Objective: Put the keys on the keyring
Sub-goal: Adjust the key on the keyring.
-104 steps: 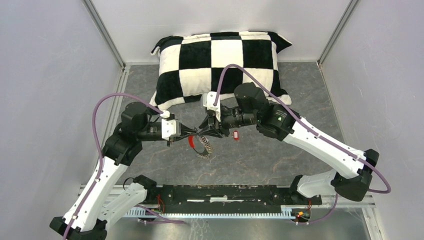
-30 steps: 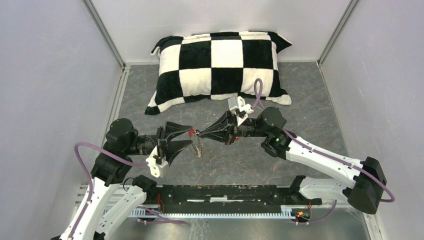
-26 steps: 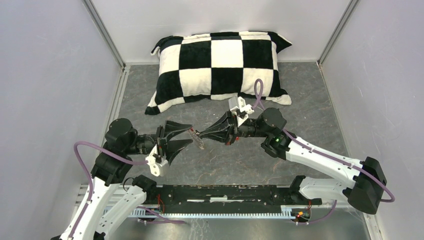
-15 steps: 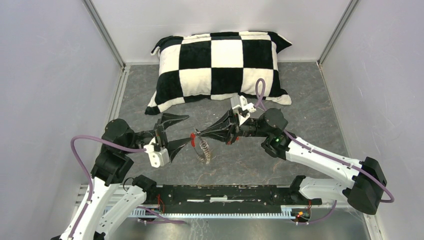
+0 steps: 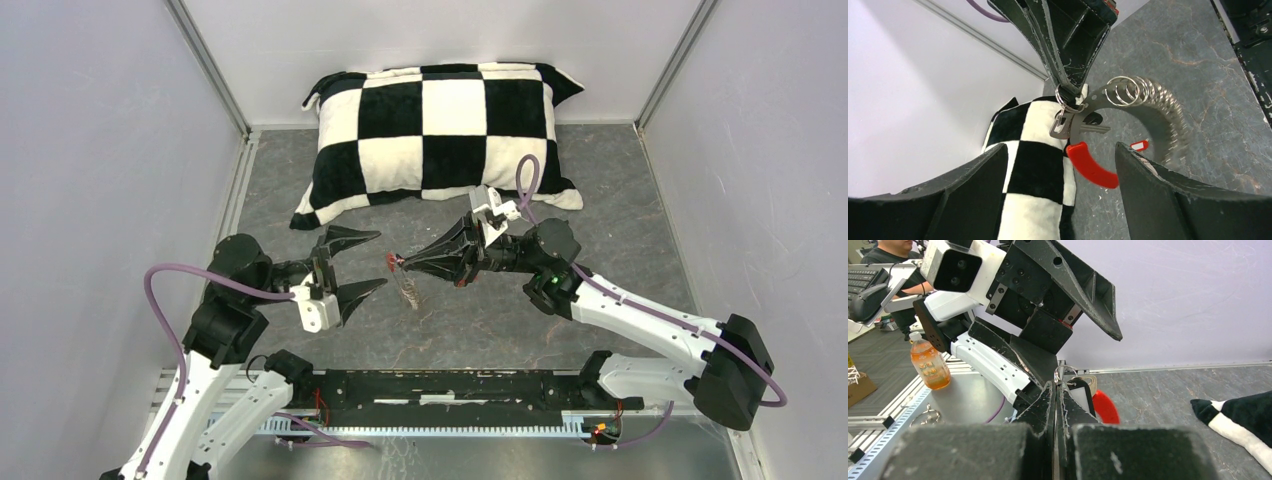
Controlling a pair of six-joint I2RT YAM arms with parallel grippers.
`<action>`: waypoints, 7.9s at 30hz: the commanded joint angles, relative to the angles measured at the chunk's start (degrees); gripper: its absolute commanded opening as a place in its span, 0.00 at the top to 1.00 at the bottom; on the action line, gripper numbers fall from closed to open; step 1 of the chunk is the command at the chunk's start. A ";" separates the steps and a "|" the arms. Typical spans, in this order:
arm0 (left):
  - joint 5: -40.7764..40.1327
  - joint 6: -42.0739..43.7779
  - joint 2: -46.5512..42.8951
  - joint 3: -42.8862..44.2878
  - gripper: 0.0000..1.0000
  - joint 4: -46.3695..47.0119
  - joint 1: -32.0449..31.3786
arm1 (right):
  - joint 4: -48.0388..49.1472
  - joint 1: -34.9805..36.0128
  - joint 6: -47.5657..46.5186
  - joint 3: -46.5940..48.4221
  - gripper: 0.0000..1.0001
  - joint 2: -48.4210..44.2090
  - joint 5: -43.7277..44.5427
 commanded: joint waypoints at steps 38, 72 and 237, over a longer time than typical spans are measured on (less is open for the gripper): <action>7.24 15.61 2.42 0.86 0.91 -3.85 -0.19 | 5.97 -0.58 4.23 0.74 1.00 3.16 -2.87; 2.91 -22.46 2.55 3.73 0.59 7.01 -0.15 | 12.11 -0.57 -0.56 -4.27 1.00 1.18 1.90; 2.50 -33.66 9.64 2.93 0.01 3.22 -0.24 | 9.65 0.93 -14.55 -8.76 1.00 -3.12 12.93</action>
